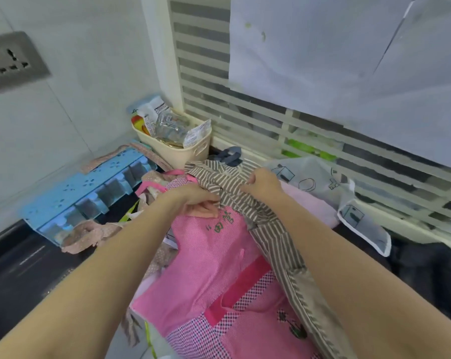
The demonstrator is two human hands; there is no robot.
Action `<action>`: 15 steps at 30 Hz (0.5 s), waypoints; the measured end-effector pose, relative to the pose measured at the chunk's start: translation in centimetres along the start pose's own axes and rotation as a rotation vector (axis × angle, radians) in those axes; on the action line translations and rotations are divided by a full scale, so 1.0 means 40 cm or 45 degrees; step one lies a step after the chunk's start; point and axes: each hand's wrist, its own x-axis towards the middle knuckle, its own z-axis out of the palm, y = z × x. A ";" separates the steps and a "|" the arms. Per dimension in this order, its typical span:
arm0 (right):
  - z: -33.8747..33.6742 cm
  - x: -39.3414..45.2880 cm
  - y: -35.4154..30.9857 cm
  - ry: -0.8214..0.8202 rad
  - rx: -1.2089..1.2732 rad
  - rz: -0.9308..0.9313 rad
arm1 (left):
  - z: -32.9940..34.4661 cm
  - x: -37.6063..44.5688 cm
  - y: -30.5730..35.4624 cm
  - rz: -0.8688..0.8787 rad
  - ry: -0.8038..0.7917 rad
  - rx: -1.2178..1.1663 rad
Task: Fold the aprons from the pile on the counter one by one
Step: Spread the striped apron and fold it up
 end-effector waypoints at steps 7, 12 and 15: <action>-0.067 -0.018 0.028 0.621 0.400 0.067 | -0.006 0.008 0.037 0.097 0.271 0.347; -0.096 -0.018 0.029 0.616 0.435 0.049 | 0.007 -0.005 0.133 0.544 0.460 0.413; -0.108 -0.025 0.022 0.626 0.618 0.114 | 0.052 0.004 0.171 0.630 0.235 -0.230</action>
